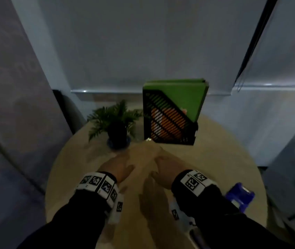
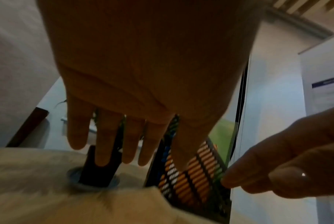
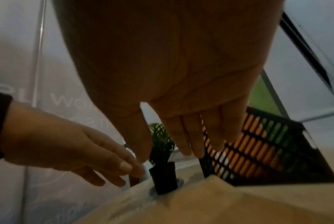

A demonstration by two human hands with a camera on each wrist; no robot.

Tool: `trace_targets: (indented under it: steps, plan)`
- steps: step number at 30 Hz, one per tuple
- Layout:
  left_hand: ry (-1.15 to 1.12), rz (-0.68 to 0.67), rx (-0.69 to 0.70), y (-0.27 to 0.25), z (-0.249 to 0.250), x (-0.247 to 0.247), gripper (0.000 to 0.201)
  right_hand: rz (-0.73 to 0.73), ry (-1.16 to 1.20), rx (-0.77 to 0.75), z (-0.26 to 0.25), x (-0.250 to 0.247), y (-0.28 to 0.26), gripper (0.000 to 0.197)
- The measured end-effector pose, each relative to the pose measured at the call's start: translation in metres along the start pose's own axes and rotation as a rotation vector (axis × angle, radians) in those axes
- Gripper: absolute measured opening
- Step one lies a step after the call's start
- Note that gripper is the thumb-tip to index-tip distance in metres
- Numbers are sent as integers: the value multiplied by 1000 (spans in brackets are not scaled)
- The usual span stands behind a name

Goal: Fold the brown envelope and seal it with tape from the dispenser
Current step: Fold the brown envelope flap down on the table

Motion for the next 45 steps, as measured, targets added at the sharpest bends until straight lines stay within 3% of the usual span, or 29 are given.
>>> trace_targets:
  steps: [5,9,13,19,25,28,34,39,42,45]
  plan:
    - [88,-65,-96,-18,-37,50,58,-116,-51,-66,-15,70,1,52]
    - [212,-99,-136,-25,-64,70,56,-112,-108,-100,-20,99,-3,43]
    - [399,-82,-84,-28,-70,85,50,-34,-211,-87,-23,113,-6,43]
    - [499,-43,-14,-26,-72,85,57,-140,-273,-94,-25,126,-5,46]
    - [485,-65,41,-29,-77,93,64,-192,-312,-105,-27,135,-10,42]
    - [470,-67,41,-30,-81,90,66,-222,-347,-102,-23,144,-8,50]
    - [433,13,-114,-20,-112,51,58,-235,-351,-94,-26,145,-8,51]
    - [281,56,-230,-10,-135,29,78,-216,-356,-90,-27,141,-12,50]
    - [197,67,-220,-10,-136,21,77,-210,-335,-91,-24,141,-17,52]
    - [127,144,-120,-21,-122,2,75,-207,-338,-117,-24,140,-18,51]
Point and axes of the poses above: each hand's wrist, its own y-axis towards the middle knuckle, its own x-axis out of the palm, z = x × y, the point moved 7 cm from there along y, towards the middle knuckle, and after that the axes turned 12 degrees about -y, right-handed, at the moved point
